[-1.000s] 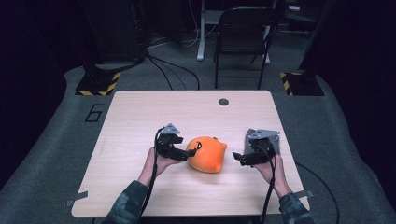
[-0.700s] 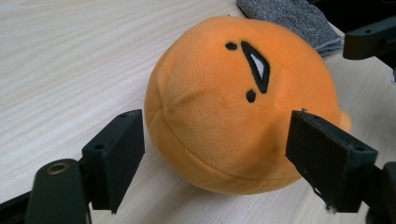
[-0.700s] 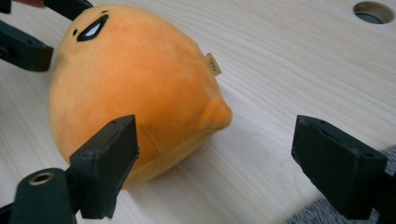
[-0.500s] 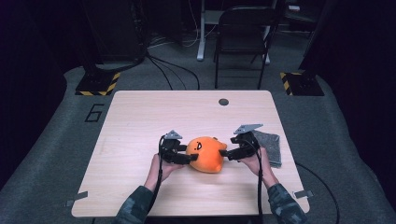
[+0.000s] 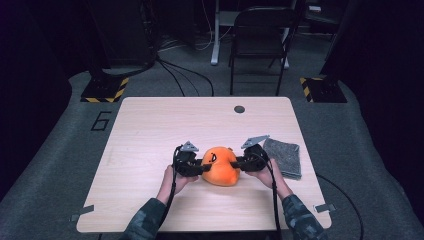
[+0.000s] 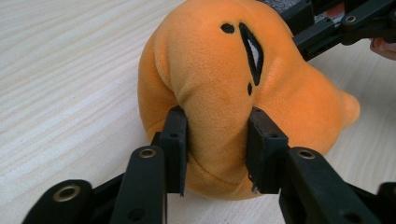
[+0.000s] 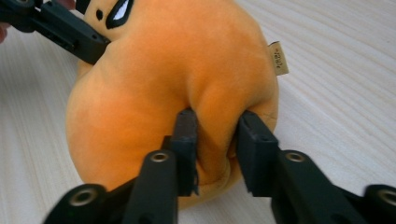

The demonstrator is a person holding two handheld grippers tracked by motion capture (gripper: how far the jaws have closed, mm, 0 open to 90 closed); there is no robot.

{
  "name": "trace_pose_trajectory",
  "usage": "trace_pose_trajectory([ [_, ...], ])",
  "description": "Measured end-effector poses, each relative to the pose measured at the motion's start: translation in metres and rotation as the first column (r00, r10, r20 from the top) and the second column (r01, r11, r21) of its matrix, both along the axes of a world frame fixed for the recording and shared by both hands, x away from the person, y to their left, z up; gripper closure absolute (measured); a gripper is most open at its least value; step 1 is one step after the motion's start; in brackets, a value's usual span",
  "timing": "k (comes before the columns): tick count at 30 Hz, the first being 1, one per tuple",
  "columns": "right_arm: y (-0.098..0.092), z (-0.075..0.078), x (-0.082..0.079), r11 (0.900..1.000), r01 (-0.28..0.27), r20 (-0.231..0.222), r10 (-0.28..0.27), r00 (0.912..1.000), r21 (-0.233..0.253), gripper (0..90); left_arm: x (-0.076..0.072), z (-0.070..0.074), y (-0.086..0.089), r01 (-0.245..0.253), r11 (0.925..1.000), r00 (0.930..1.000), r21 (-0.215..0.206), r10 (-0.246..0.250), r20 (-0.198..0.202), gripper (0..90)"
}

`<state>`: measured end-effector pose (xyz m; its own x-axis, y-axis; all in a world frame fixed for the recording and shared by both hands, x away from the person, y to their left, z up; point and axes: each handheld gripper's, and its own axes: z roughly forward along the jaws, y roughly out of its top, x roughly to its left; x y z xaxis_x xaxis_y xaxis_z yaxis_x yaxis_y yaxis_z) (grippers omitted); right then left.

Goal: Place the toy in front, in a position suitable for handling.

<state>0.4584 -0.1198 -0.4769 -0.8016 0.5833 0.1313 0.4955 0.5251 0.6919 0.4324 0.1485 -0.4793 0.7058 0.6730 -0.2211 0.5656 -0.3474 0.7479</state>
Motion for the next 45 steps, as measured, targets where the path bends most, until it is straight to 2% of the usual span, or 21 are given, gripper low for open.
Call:
trace_pose_trajectory([
  [1,0.001,0.000,-0.002,1.000,0.009,0.012,-0.009,0.9999,-0.005,77.0,-0.002,0.001,-0.001,-0.015,0.9998,0.9997,-0.012,0.015,0.018,67.8],
  [4,0.001,0.007,-0.007,0.999,0.035,0.061,-0.033,0.9976,-0.026,80.2,-0.004,0.005,-0.001,-0.005,0.9998,0.9995,-0.020,0.005,0.032,71.6],
  [6,0.000,0.015,-0.014,0.998,0.045,0.095,-0.041,0.9946,-0.036,81.0,0.000,0.014,0.002,0.005,0.9994,0.9991,-0.034,-0.004,0.042,72.8],
  [9,0.000,0.026,-0.025,0.997,0.064,0.130,-0.059,0.9898,-0.041,81.5,0.005,0.027,0.003,0.017,0.9997,0.9974,-0.020,-0.016,0.071,73.2],
  [14,0.001,0.045,-0.043,0.995,0.099,0.178,-0.096,0.9794,-0.011,82.1,0.013,0.053,-0.002,0.038,0.9989,0.9916,0.028,-0.042,0.122,73.4],
  [19,0.006,0.054,-0.059,0.994,0.106,0.217,-0.103,0.9707,-0.004,82.3,0.026,0.070,-0.012,0.063,0.9942,0.9875,0.087,-0.074,0.139,73.9],
  [21,0.011,0.056,-0.065,0.993,0.117,0.216,-0.118,0.9691,0.017,82.4,0.032,0.074,-0.016,0.077,0.9915,0.9864,0.105,-0.091,0.137,74.1],
  [24,0.018,0.058,-0.070,0.992,0.128,0.225,-0.128,0.9659,0.014,82.8,0.039,0.079,-0.022,0.108,0.9848,0.9811,0.136,-0.128,0.145,74.3],
  [27,0.025,0.054,-0.070,0.990,0.142,0.212,-0.137,0.9677,-0.010,82.9,0.046,0.081,-0.030,0.152,0.9700,0.9723,0.189,-0.181,0.148,74.5],
  [28,0.027,0.052,-0.070,0.990,0.140,0.215,-0.132,0.9677,-0.020,83.0,0.046,0.081,-0.030,0.152,0.9700,0.9723,0.189,-0.181,0.148,74.6],
  [32,0.033,0.046,-0.070,0.989,0.148,0.187,-0.142,0.9721,-0.018,83.0,0.056,0.077,-0.041,0.213,0.9493,0.9623,0.231,-0.245,0.118,74.7],
  [35,0.035,0.042,-0.069,0.988,0.151,0.176,-0.146,0.9735,-0.016,83.1,0.063,0.071,-0.048,0.233,0.9463,0.9601,0.224,-0.261,0.102,74.8],
  [36,0.037,0.041,-0.068,0.988,0.153,0.175,-0.147,0.9736,-0.023,83.2,0.066,0.068,-0.050,0.243,0.9402,0.9576,0.239,-0.272,0.095,74.8],
  [37,0.038,0.039,-0.068,0.988,0.155,0.174,-0.149,0.9734,-0.024,83.2,0.068,0.065,-0.054,0.249,0.9396,0.9573,0.235,-0.275,0.088,74.8],
  [38,0.040,0.037,-0.068,0.988,0.155,0.171,-0.148,0.9741,-0.024,83.2,0.070,0.063,-0.057,0.268,0.9317,0.9525,0.246,-0.294,0.078,74.9],
  [39,0.042,0.036,-0.069,0.988,0.151,0.166,-0.143,0.9757,-0.034,83.2,0.072,0.060,-0.061,0.271,0.9313,0.9530,0.244,-0.295,0.068,75.0],
  [40,0.044,0.034,-0.069,0.987,0.156,0.165,-0.149,0.9750,-0.031,83.3,0.074,0.057,-0.064,0.279,0.9268,0.9498,0.251,-0.305,0.070,75.0],
  [41,0.044,0.034,-0.069,0.987,0.156,0.165,-0.149,0.9750,-0.031,83.3,0.074,0.057,-0.064,0.279,0.9268,0.9498,0.251,-0.305,0.070,75.1],
  [42,0.044,0.030,-0.068,0.986,0.164,0.149,-0.156,0.9764,-0.041,83.2,0.077,0.051,-0.070,0.289,0.9192,0.9486,0.267,-0.313,0.049,75.1],
  [44,0.043,0.023,-0.064,0.985,0.165,0.139,-0.156,0.9779,-0.058,83.2,0.078,0.046,-0.071,0.289,0.9164,0.9494,0.277,-0.312,0.040,75.0],
  [45,0.041,0.018,-0.062,0.983,0.176,0.120,-0.168,0.9785,-0.056,83.1,0.080,0.041,-0.072,0.294,0.9120,0.9490,0.286,-0.314,0.025,74.8],
])
